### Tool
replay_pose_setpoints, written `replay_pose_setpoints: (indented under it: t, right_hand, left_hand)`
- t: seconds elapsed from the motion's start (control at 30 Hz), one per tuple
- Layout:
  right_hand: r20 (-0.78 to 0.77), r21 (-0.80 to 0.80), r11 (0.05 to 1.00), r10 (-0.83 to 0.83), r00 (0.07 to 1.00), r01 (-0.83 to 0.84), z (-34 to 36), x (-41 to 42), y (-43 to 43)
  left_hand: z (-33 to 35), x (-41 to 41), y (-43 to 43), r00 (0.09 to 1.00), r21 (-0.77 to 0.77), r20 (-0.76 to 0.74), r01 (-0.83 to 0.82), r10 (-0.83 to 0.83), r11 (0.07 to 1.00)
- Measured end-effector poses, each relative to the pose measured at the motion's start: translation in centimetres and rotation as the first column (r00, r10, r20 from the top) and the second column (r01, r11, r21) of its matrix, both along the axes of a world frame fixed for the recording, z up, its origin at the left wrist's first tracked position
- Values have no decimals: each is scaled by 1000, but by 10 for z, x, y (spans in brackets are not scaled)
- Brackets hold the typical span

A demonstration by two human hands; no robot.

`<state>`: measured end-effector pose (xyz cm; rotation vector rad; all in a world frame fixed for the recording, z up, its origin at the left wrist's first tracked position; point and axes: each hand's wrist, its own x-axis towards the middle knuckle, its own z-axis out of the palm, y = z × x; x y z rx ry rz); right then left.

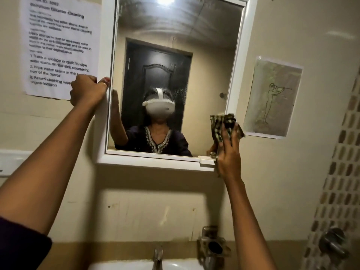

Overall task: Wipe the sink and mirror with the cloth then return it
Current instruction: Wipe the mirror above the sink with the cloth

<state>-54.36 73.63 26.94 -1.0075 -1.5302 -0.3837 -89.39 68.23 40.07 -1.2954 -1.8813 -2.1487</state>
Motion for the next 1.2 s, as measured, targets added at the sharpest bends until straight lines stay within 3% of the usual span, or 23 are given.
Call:
replay_pose_setpoints:
  t: [0.13, 0.3, 0.37, 0.47, 0.57, 0.67, 0.77, 0.87, 0.93, 1.0, 1.07, 1.13, 1.2]
  right_hand:
    - [-160, 9, 992, 127, 979, -127, -51, 1, -11]
    - [-470, -15, 1000, 8, 882, -18, -107, -45, -20]
    - [-554, -43, 997, 34, 832, -69, -116, -75, -27]
    - [-450, -71, 984, 117, 885, -166, -123, -124, -40]
    - [-69, -206, 931, 293, 954, -301, -129, -162, -47]
    - [192, -366, 844, 481, 856, -392, -122, -182, -57]
    - [154, -389, 818, 510, 846, -423, -112, -176, -72]
    - [-48, -293, 834, 475, 879, -467, -103, -152, -90]
    - [-182, -219, 867, 415, 892, -448, -97, -136, -103]
    - [-301, -186, 892, 348, 888, -413, -95, -120, -117]
    - [-402, -187, 914, 265, 877, -361, -101, -104, -130]
    - [-462, -219, 927, 176, 869, -304, -109, -86, -147]
    - [-473, -250, 930, 125, 872, -269, -121, -73, -164]
  left_hand:
    - [0, -2, 3, 999, 3, -46, -21, 22, 1000]
    - [-1, -6, 5, 998, -2, -61, -21, 21, 1000]
    - [-1, -5, 6, 998, -7, -58, -11, 10, 1000]
    - [-2, -3, 8, 998, 12, -52, -35, 36, 999]
    - [-1, -2, 9, 997, -18, -15, -72, 72, 997]
    - [-1, -1, 5, 998, -57, 5, -61, 61, 997]
    - [-10, 5, -1, 998, -14, -31, -54, 54, 998]
    - [-49, 22, -21, 998, 249, -44, -26, 38, 968]
    - [-97, 47, -41, 993, 344, -44, 117, -109, 932]
    - [-150, 81, -66, 884, 223, -11, 458, -468, 860]
    - [-198, 115, -78, 636, 40, 51, 769, -770, 638]
    - [-234, 151, -84, 444, -126, 112, 894, -889, 431]
    - [-251, 179, -87, 268, -132, 173, 960, -948, 248]
